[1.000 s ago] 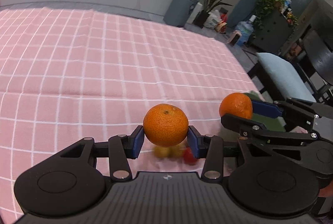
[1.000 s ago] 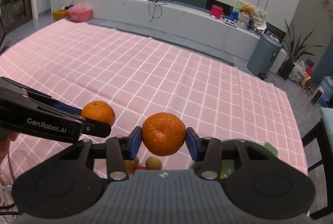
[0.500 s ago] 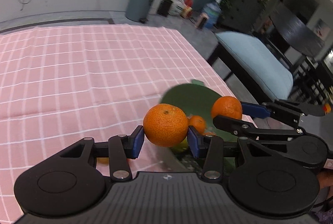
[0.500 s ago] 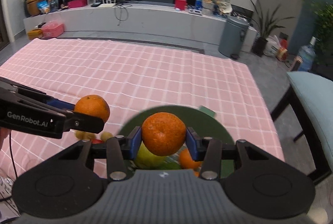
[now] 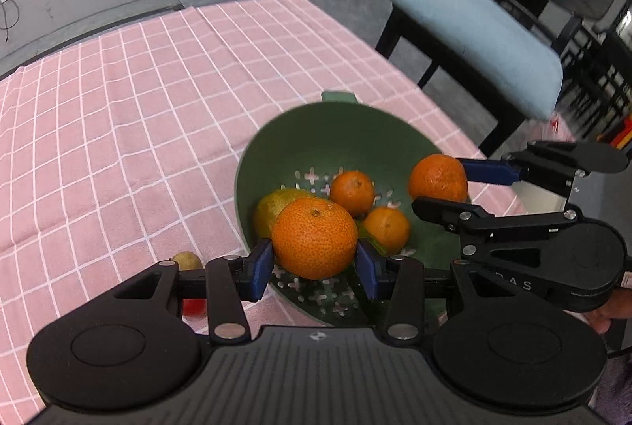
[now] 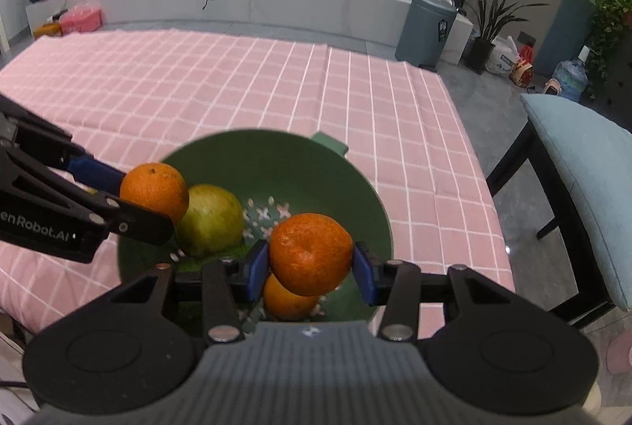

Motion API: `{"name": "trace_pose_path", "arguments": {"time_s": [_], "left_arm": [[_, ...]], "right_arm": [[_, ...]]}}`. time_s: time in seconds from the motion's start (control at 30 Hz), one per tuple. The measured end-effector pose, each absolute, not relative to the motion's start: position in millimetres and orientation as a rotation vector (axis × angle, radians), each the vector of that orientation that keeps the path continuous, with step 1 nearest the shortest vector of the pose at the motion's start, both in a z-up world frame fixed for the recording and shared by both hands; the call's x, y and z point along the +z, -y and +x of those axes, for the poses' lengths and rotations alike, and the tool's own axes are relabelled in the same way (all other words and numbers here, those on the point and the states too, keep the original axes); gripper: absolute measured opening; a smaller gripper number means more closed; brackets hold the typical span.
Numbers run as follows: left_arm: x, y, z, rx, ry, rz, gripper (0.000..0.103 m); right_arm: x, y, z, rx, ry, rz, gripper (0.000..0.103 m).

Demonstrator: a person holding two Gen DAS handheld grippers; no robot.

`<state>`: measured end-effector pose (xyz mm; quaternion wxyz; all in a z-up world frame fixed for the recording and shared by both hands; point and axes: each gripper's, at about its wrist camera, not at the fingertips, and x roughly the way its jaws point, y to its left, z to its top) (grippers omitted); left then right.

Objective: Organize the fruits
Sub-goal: 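Carry both oranges over the green colander and open both tools to drop them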

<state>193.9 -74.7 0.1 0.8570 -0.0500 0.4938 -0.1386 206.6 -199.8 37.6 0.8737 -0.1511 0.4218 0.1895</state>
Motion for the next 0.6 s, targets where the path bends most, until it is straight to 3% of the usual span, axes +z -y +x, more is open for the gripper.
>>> {"name": "trace_pose_path", "arguments": {"time_s": [0.6], "left_arm": [[-9.3, 89.4, 203.9, -0.329, -1.114, 0.017, 0.051]], "right_arm": [[6.0, 191.7, 218.3, 0.442, -0.958, -0.374, 0.043]]}}
